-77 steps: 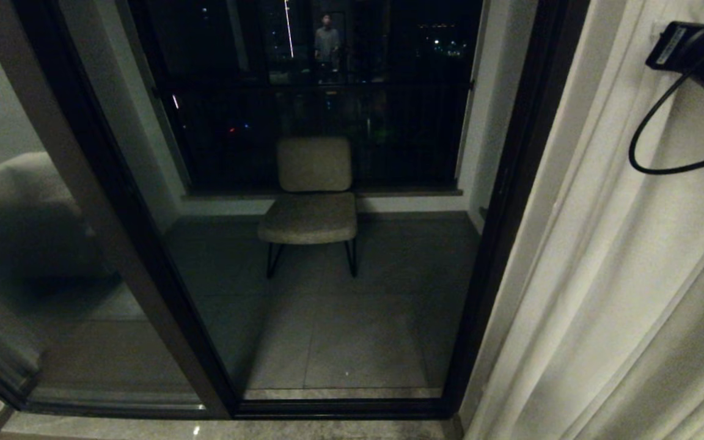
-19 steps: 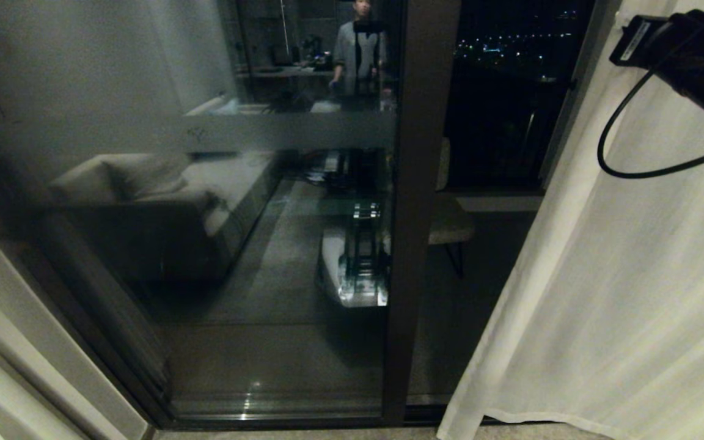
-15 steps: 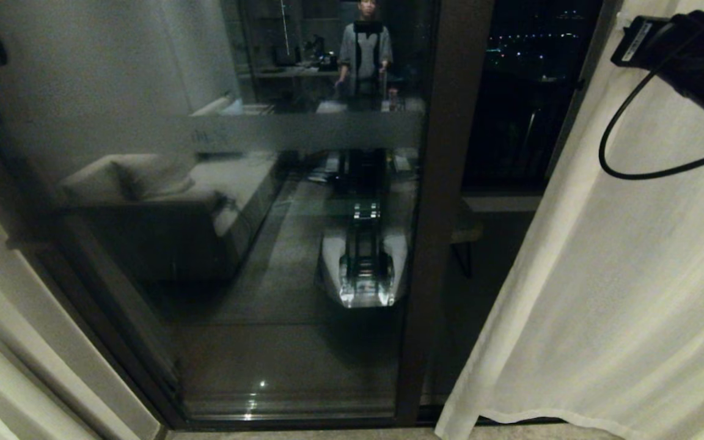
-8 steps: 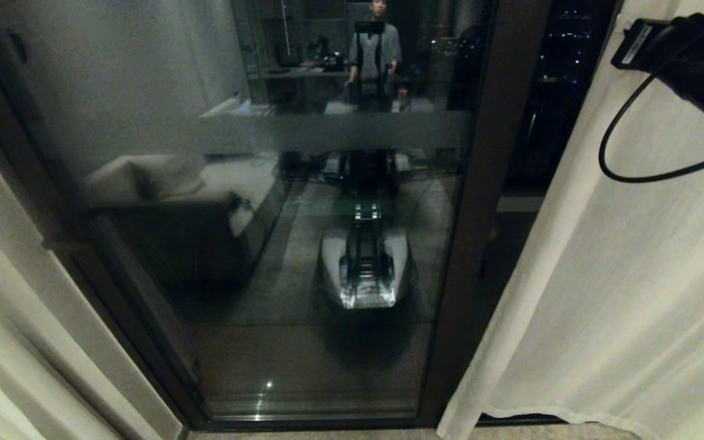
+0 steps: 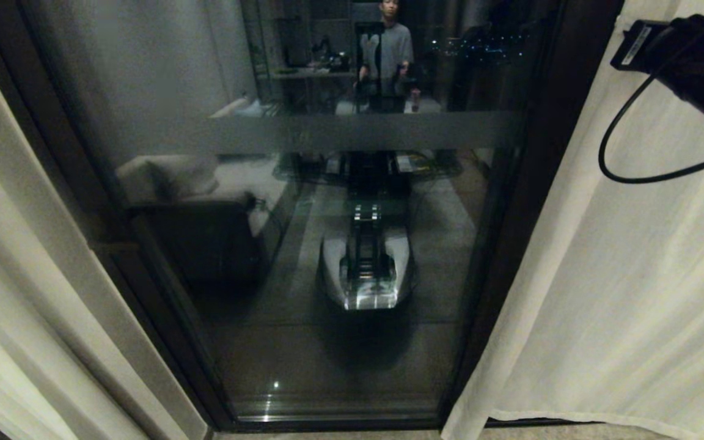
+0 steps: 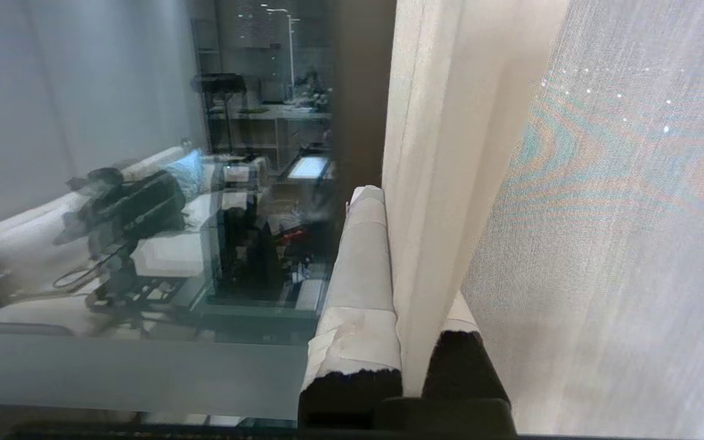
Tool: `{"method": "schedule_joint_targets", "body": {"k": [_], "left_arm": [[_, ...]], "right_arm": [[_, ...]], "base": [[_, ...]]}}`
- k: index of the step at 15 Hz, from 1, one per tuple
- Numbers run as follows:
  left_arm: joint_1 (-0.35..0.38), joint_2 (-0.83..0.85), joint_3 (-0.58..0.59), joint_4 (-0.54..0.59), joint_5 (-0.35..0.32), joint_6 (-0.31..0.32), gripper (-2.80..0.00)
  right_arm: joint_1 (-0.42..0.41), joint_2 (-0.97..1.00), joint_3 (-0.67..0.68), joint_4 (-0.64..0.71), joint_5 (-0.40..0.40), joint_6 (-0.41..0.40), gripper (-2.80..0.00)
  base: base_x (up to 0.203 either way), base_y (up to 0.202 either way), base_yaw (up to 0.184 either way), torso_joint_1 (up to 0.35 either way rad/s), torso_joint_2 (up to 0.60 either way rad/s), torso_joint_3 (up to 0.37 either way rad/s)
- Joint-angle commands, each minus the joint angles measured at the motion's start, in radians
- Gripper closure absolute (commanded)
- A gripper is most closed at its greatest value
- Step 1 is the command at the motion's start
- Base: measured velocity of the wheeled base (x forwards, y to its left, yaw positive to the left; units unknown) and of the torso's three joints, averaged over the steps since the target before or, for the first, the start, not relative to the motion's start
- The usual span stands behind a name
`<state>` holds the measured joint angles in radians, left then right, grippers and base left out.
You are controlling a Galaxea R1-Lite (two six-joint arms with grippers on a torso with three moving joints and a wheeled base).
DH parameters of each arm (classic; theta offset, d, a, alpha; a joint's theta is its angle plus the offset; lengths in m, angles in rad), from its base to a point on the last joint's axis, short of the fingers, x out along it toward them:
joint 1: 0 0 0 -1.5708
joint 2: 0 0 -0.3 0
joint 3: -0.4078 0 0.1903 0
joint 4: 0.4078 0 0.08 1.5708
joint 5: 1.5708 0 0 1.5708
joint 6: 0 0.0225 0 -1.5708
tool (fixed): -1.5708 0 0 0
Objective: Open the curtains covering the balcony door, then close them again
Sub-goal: Close the inner curtains on both sides
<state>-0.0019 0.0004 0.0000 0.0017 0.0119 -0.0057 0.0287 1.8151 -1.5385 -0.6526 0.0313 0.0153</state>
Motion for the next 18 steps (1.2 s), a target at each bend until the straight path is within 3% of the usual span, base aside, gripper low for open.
{"method": "schedule_joint_targets", "body": {"k": [1,13,18], "left_arm": [[0.000,0.000,0.000,0.000,0.000,0.000,0.00],[0.000,0.000,0.000,0.000,-0.001,0.001,0.00],[0.000,0.000,0.000,0.000,0.000,0.001,0.00]], "right_arm": [[0.000,0.003,0.000,-0.004,0.001,0.000,0.00],[0.000,-0.005,0.020,-0.010,0.001,0.000,0.00],[0.003,-0.007,0.017,-0.013,0.002,-0.003,0.00]], "base": [[0.000,0.189,0.001,0.007,0.00,0.007],[0.000,0.190,0.001,0.003,0.00,0.003],[0.000,0.036,0.000,0.002,0.00,0.002]]}}
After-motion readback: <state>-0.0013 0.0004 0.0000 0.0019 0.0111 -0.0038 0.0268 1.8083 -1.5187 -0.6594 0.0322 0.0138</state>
